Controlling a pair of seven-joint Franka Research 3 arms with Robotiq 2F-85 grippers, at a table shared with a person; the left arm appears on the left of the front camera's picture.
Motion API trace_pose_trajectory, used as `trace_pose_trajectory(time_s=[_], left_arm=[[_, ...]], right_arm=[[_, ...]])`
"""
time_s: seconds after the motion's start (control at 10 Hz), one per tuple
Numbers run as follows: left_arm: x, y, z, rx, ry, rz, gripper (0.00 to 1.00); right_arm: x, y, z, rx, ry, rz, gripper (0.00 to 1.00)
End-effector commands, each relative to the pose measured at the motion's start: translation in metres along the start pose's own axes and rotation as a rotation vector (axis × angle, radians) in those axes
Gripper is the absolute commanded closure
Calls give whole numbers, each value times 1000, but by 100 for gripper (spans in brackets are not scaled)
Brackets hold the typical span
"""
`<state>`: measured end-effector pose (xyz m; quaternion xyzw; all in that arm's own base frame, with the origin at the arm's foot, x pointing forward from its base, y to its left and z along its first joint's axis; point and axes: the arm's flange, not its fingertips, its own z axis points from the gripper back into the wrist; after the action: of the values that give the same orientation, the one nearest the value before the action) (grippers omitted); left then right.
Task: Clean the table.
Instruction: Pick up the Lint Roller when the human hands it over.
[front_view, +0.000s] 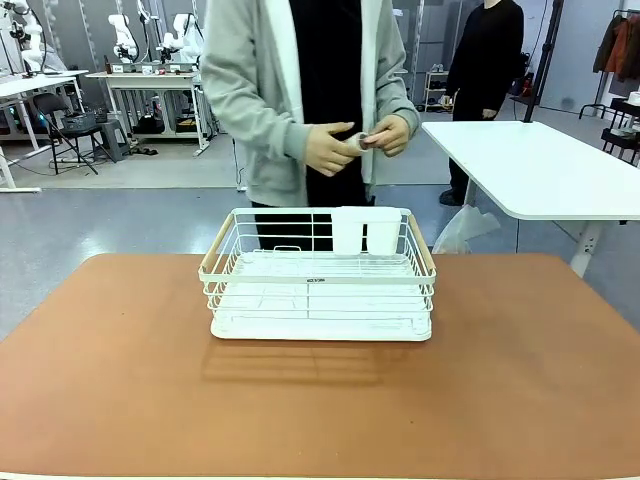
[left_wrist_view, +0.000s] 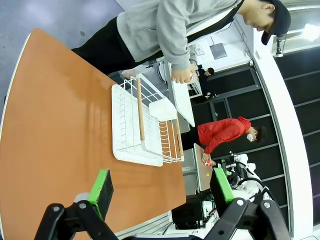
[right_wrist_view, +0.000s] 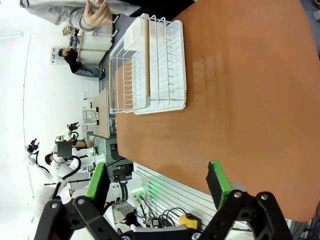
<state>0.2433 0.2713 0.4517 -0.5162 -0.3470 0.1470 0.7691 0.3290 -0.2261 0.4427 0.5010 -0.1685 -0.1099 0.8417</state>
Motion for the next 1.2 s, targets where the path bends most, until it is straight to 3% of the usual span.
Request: trace_pose_trajectory(time_s=[0.0,1.1], left_arm=[[4,1,3,-24,-10,-22,0],[4,1,3,-24,-10,-22,0]], right_arm=[[-1,1,0,20,-9,25,0],[-1,1,0,20,-9,25,0]])
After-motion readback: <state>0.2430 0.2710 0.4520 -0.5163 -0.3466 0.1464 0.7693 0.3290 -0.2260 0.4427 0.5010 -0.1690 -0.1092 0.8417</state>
